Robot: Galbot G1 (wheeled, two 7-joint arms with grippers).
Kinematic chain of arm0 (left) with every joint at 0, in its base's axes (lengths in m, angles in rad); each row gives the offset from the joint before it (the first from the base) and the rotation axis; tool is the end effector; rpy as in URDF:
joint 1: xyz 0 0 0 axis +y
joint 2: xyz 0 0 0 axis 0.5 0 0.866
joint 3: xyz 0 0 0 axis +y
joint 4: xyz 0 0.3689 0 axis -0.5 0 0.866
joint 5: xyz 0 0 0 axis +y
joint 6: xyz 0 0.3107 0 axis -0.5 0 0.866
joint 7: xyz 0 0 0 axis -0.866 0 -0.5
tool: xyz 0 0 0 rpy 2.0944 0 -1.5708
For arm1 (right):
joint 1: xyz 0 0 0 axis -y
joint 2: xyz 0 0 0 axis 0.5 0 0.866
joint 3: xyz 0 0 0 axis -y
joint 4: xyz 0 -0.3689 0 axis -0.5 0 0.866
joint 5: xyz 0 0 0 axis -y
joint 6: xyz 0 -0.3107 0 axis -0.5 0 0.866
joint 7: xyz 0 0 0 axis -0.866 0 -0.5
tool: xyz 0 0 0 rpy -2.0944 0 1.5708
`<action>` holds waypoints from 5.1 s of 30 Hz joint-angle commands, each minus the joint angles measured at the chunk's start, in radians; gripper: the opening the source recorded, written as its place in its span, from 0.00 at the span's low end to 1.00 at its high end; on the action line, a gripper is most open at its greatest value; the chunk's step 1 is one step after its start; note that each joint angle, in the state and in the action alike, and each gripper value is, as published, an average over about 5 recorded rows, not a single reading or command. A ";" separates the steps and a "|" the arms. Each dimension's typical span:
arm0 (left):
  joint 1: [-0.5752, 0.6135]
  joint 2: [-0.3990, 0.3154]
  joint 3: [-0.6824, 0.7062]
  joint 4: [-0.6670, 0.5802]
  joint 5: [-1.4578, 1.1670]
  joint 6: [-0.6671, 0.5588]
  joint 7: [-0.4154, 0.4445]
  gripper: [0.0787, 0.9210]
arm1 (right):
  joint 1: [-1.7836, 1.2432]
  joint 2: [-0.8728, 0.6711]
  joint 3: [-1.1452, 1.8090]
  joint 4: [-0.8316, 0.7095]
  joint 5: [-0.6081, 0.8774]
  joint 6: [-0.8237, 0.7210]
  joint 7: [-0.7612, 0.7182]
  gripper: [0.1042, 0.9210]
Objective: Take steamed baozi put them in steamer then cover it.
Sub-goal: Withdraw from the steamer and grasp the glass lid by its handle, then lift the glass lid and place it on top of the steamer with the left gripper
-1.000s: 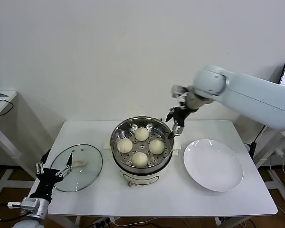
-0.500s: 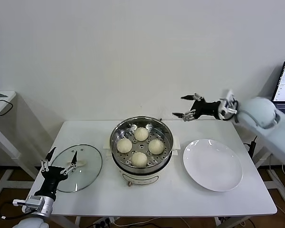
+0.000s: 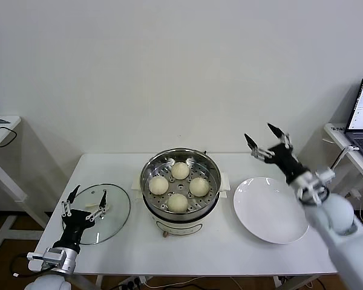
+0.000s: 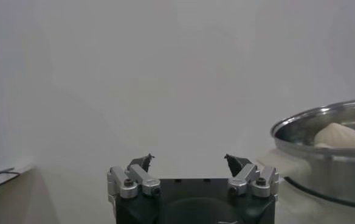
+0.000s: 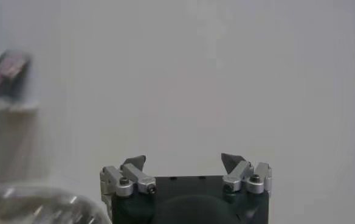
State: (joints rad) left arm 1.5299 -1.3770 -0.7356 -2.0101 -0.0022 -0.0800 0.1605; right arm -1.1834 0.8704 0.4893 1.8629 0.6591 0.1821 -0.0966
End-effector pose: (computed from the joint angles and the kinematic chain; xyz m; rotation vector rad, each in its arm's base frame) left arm 0.1409 0.1037 -0.3233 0.1033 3.0759 0.4217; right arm 0.2647 -0.1723 -0.2586 -0.4478 2.8560 -0.0209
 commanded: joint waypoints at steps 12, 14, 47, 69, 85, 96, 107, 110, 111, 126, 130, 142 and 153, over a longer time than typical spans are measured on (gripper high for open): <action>0.009 0.007 -0.029 0.212 0.885 -0.405 -0.189 0.88 | -0.375 0.383 0.130 0.055 -0.126 0.249 0.126 0.88; 0.001 0.017 -0.058 0.262 1.034 -0.443 -0.225 0.88 | -0.365 0.383 0.119 0.048 -0.130 0.248 0.127 0.88; -0.214 0.064 -0.092 0.463 1.407 -0.283 -0.262 0.88 | -0.298 0.385 0.082 -0.048 -0.159 0.251 0.126 0.88; -0.307 0.047 -0.027 0.553 1.425 -0.244 -0.268 0.88 | -0.297 0.387 0.082 -0.069 -0.187 0.269 0.126 0.88; -0.372 0.030 -0.009 0.653 1.464 -0.212 -0.332 0.83 | -0.306 0.388 0.080 -0.079 -0.206 0.287 0.124 0.88; -0.368 0.023 -0.003 0.665 1.477 -0.193 -0.353 0.47 | -0.307 0.391 0.075 -0.087 -0.215 0.299 0.124 0.88; -0.316 0.019 -0.038 0.514 1.478 -0.180 -0.354 0.14 | -0.296 0.390 0.073 -0.097 -0.217 0.309 0.123 0.88; -0.282 0.025 -0.073 0.421 1.477 -0.171 -0.349 0.13 | -0.292 0.389 0.073 -0.098 -0.217 0.312 0.123 0.88; -0.271 0.028 -0.084 0.393 1.475 -0.168 -0.348 0.13 | -0.291 0.389 0.073 -0.099 -0.217 0.313 0.123 0.88; -0.116 0.174 0.006 -0.119 1.126 0.163 -0.118 0.13 | -0.266 0.385 0.071 -0.117 -0.217 0.318 0.122 0.88; -0.159 0.213 0.161 -0.192 1.124 0.319 -0.086 0.13 | -0.266 0.387 0.077 -0.121 -0.218 0.326 0.121 0.88; -0.460 0.212 0.645 -0.186 1.234 0.613 -0.022 0.13 | -0.277 0.403 0.109 -0.107 -0.224 0.333 0.121 0.88; -0.600 0.116 0.826 -0.022 1.347 0.699 0.052 0.13 | -0.280 0.413 0.110 -0.112 -0.236 0.333 0.123 0.88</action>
State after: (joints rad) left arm 1.0909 -1.2072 -0.1743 -2.1125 1.2599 0.4637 0.1418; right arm -1.4638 1.2813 0.5977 1.7511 0.4247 0.5140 0.0255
